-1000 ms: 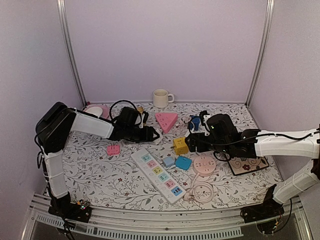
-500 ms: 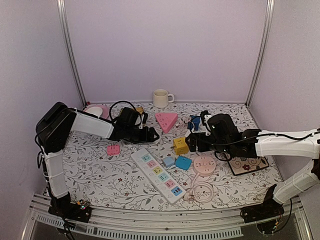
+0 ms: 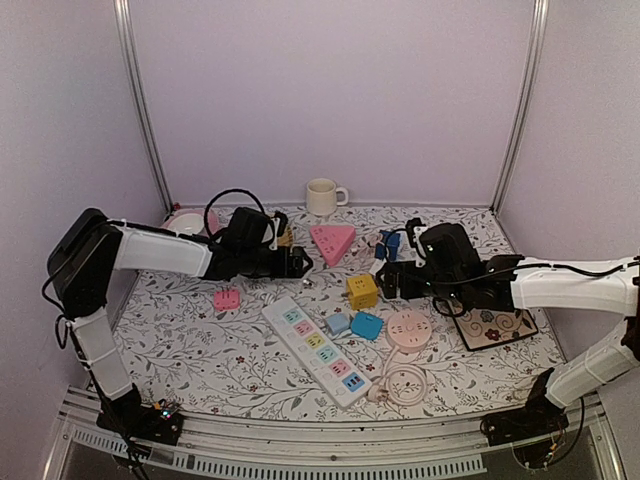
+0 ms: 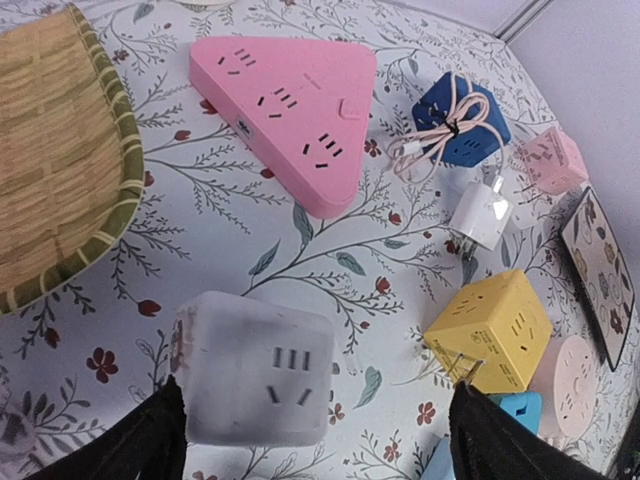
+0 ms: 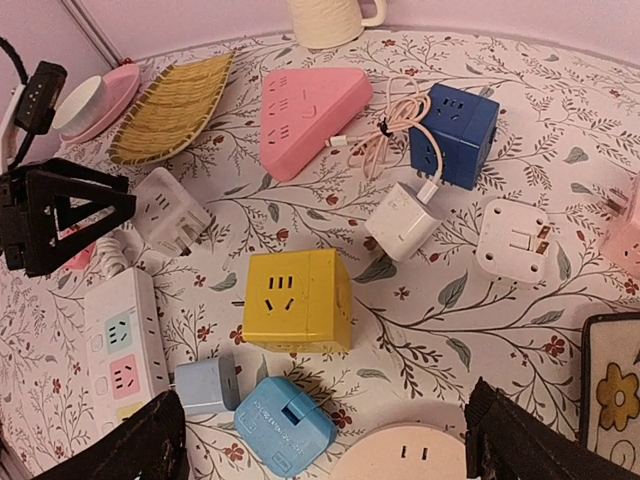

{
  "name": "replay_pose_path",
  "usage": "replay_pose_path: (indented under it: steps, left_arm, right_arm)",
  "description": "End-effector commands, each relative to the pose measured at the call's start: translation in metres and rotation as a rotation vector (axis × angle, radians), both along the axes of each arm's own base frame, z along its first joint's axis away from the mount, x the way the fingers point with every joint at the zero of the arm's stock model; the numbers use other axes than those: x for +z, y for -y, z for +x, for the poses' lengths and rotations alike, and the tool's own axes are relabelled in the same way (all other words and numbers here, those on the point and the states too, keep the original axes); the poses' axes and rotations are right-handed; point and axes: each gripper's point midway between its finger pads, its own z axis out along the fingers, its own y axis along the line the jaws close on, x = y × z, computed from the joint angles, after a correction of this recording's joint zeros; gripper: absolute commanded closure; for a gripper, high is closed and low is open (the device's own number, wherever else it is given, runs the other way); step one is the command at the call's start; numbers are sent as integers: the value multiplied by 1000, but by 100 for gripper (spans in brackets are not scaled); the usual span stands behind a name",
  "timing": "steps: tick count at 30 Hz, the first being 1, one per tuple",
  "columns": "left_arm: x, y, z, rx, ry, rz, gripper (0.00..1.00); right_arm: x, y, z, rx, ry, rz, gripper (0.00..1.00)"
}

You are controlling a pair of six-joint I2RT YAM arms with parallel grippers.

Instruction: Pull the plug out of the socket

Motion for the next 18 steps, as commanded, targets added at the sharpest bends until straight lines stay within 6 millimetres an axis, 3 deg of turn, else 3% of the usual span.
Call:
replay_pose_path:
  steps: [1, 6, 10, 18]
  left_arm:
    - [21, -13, -6, 29, 81, 38, 9]
    - [43, -29, -15, 70, 164, 40, 8]
    - [55, -56, -21, 150, 230, 69, 8]
    - [83, -115, -26, 331, 351, 125, 6]
  right_arm:
    - [-1, 5, 6, -9, -10, -5, 1]
    - [-5, 22, 18, -40, -26, 16, 1]
    - [-1, 47, 33, -97, -14, 33, 1]
    - [16, 133, 65, -322, 93, 64, 1]
